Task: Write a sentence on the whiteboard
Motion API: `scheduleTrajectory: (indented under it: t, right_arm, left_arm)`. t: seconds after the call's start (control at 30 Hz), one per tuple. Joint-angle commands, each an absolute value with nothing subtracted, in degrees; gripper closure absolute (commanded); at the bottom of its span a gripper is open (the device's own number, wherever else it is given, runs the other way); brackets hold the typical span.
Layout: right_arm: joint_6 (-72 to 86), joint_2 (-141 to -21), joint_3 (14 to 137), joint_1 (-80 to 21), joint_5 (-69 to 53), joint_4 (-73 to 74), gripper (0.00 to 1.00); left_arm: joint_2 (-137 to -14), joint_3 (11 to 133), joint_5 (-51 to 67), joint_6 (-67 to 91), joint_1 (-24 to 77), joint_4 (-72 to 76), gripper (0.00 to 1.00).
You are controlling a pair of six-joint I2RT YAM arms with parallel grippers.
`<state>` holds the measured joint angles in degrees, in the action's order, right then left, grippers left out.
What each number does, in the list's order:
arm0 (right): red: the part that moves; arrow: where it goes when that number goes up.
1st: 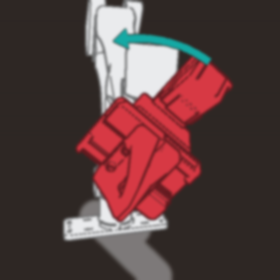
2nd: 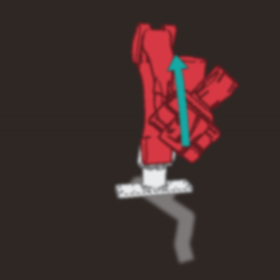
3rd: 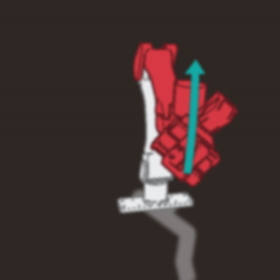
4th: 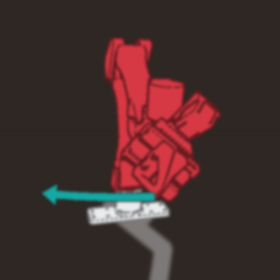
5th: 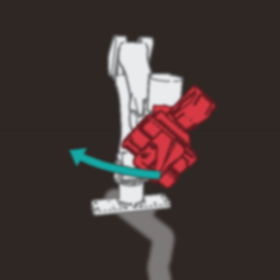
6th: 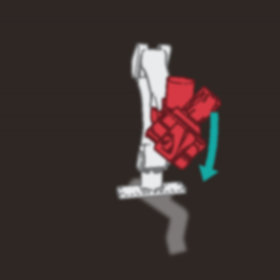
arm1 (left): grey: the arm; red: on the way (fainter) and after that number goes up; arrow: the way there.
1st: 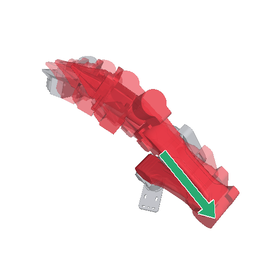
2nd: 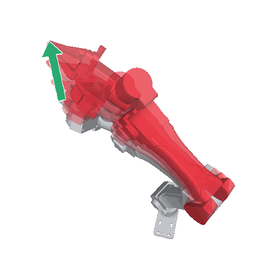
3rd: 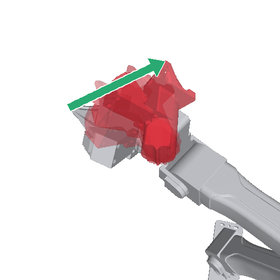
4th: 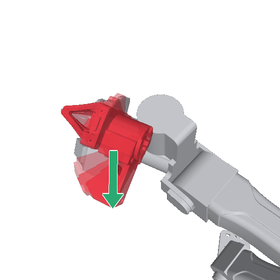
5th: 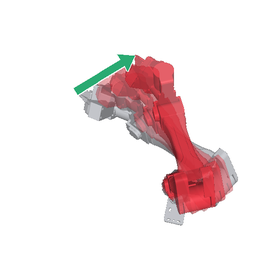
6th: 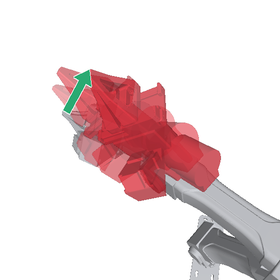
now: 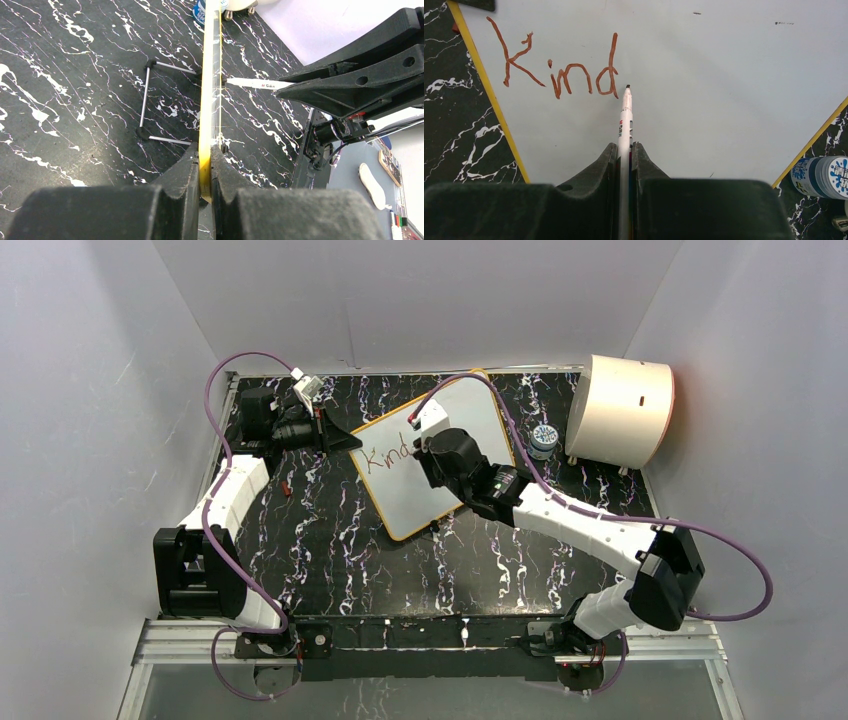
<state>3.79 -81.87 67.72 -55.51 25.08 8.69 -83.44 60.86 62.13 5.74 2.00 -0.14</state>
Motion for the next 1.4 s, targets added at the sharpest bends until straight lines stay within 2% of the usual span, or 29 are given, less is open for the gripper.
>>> scheduleTrajectory:
  t: [0.0, 0.7, 1.37]
  right_arm:
    - [2.89, -81.79, 70.87, -55.28, 24.95, 4.36, 1.00]
    - [2.53, -83.60, 71.10, -55.30, 25.69, 2.57, 1.00]
    - [4.95, -82.37, 69.63, -55.33, 25.06, 9.66, 1.00]
  left_arm:
    - [-84.87, 59.15, 62.03, 1.14, 4.66, -7.11, 1.00]
    - [-84.90, 59.16, 62.05, 1.12, 4.66, -7.12, 1.00]
    - [-85.08, 59.24, 62.03, 1.14, 4.66, -7.16, 1.00]
